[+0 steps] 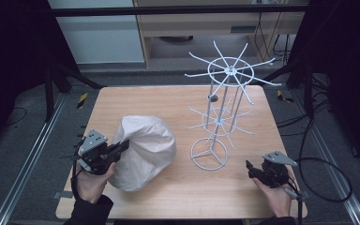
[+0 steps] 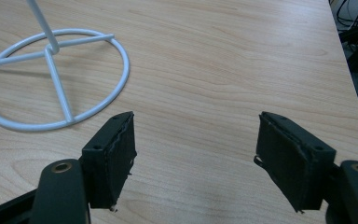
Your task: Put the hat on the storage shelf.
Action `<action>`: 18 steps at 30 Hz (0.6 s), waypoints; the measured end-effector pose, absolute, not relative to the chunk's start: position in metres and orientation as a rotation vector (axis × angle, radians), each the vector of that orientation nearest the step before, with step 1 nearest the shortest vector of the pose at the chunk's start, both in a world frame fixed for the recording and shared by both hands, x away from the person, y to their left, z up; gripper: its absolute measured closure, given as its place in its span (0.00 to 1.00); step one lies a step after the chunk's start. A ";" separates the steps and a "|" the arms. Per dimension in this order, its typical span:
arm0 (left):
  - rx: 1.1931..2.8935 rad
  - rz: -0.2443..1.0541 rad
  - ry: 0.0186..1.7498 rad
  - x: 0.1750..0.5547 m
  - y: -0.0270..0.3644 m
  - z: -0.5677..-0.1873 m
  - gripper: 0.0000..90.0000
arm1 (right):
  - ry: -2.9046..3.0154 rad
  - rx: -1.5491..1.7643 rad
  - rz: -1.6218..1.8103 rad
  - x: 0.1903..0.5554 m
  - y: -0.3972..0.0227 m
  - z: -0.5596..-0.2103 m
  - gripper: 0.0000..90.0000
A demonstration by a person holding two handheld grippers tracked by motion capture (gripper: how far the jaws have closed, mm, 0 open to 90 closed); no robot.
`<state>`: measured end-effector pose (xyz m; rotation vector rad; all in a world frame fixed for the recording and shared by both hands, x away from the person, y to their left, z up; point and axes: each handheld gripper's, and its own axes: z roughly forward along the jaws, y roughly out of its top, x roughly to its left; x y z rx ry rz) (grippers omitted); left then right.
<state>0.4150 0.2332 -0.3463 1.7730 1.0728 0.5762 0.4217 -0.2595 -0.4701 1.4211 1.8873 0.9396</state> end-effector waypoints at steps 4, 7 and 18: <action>1.726 0.601 1.049 0.410 0.238 -0.341 0.98 | 1.886 1.419 0.940 0.422 -0.259 -0.470 0.31; 1.693 0.612 1.037 0.407 0.241 -0.338 0.98 | 1.886 1.416 0.939 0.422 -0.260 -0.470 0.31; 1.575 0.654 0.974 0.392 0.253 -0.321 0.98 | 1.874 1.413 0.954 0.421 -0.261 -0.470 0.31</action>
